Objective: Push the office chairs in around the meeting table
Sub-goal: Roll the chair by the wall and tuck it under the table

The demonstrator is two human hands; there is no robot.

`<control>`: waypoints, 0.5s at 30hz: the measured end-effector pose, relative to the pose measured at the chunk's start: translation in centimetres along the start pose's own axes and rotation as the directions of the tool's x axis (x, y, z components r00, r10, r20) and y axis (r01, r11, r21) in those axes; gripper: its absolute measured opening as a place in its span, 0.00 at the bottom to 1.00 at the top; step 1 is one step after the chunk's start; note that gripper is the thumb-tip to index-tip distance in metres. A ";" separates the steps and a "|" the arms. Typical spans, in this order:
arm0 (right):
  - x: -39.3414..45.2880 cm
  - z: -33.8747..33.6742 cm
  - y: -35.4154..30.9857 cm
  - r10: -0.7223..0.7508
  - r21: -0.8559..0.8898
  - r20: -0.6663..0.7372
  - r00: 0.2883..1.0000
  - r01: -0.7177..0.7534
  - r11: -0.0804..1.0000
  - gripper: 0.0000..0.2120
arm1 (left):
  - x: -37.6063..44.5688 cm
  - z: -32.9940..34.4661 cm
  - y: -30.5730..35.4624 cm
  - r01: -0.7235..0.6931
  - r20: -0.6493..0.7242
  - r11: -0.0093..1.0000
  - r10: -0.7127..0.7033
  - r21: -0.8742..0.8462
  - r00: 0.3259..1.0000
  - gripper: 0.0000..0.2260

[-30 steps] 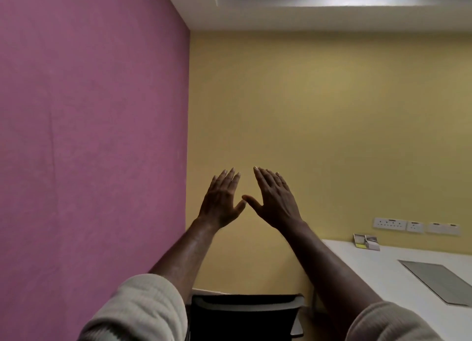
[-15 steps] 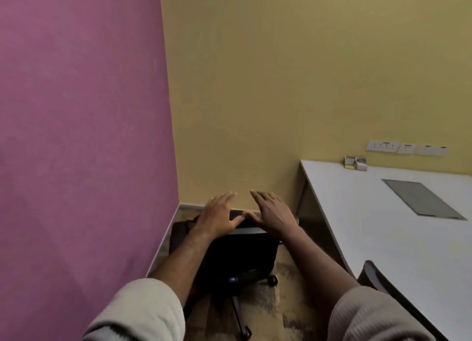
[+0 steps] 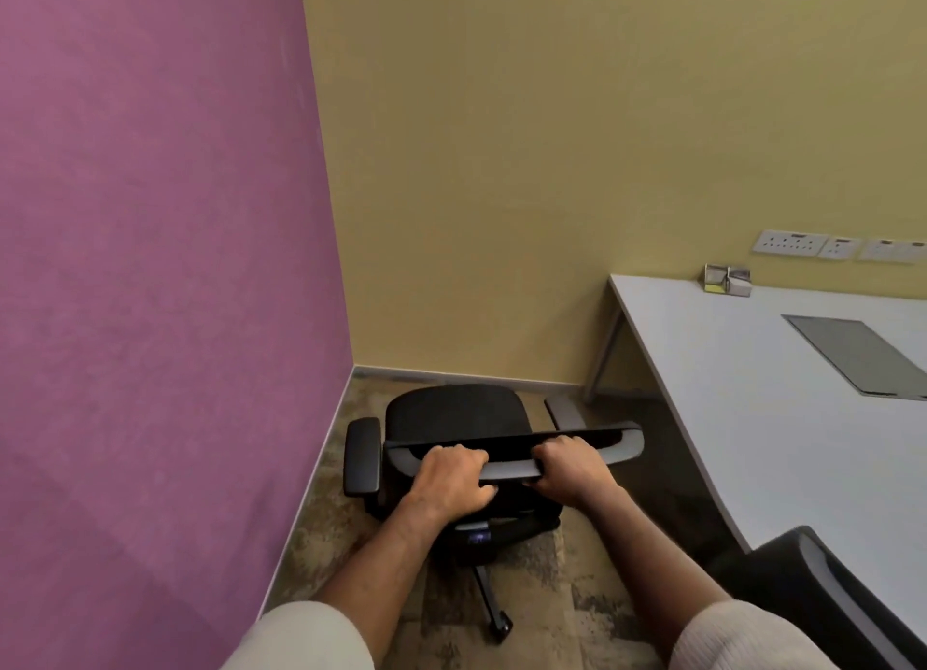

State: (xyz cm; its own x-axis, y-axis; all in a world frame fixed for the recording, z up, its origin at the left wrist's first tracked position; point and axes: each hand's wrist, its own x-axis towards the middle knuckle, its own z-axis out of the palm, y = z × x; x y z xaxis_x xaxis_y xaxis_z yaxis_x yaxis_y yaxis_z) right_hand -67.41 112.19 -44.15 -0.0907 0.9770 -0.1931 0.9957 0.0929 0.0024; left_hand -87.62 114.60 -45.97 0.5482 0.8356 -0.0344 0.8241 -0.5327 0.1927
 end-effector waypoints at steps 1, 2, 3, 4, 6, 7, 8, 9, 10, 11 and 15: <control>0.3 0.0 0.3 0.030 -0.006 0.022 0.999 -0.030 1.000 0.11 | 0.4 0.3 0.0 0.001 0.004 1.000 -0.001 0.008 1.000 0.15; 0.6 0.1 0.5 0.049 -0.016 0.043 0.998 -0.048 0.999 0.10 | 0.8 0.5 0.0 -0.007 0.010 1.000 0.006 0.030 1.000 0.14; 0.8 0.2 0.5 0.059 -0.022 0.060 0.996 -0.058 0.998 0.09 | 1.2 0.8 -0.1 -0.027 0.015 0.998 0.026 0.065 1.000 0.14; 0.9 0.4 0.5 0.068 -0.018 0.062 0.996 -0.067 0.998 0.09 | 1.7 1.0 -0.2 -0.050 0.020 0.993 0.048 0.107 0.999 0.13; 1.6 0.6 0.1 0.086 -0.002 0.052 0.995 -0.086 0.996 0.08 | 2.7 1.1 -1.1 -0.095 0.020 0.982 0.092 0.163 0.996 0.13; 1.8 0.6 -0.3 0.097 0.012 0.048 0.994 -0.098 0.995 0.07 | 3.1 1.0 -1.7 -0.113 0.026 0.978 0.110 0.174 0.994 0.13; 2.1 0.7 -0.8 0.114 0.029 0.039 0.993 -0.115 0.993 0.07 | 3.6 0.9 -2.5 -0.129 0.036 0.975 0.125 0.180 0.992 0.12; 2.4 0.8 -1.4 0.133 0.045 0.026 0.991 -0.134 0.990 0.06 | 3.9 0.7 -3.4 -0.147 0.051 0.972 0.140 0.186 0.989 0.12; 2.6 1.0 -2.1 0.156 0.057 0.013 0.988 -0.156 0.986 0.06 | 4.3 0.5 -4.4 -0.168 0.066 0.967 0.158 0.192 0.985 0.12; 2.8 1.1 -2.8 0.178 0.065 -0.003 0.984 -0.177 0.982 0.06 | 4.6 0.2 -5.3 -0.190 0.073 0.961 0.179 0.199 0.981 0.11; 4.2 1.2 -4.6 0.252 0.101 -0.051 0.966 -0.246 0.964 0.06 | 6.7 -1.4 -7.9 -0.260 0.122 0.943 0.238 0.209 0.963 0.09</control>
State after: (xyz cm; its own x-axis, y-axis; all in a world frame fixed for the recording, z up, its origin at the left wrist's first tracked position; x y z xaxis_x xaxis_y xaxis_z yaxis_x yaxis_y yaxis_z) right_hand -72.32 115.69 -46.12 0.1624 0.9774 -0.1356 0.9842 -0.1704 -0.0490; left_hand -90.68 124.60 -46.38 0.7421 0.6617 -0.1071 0.6643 -0.7473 -0.0146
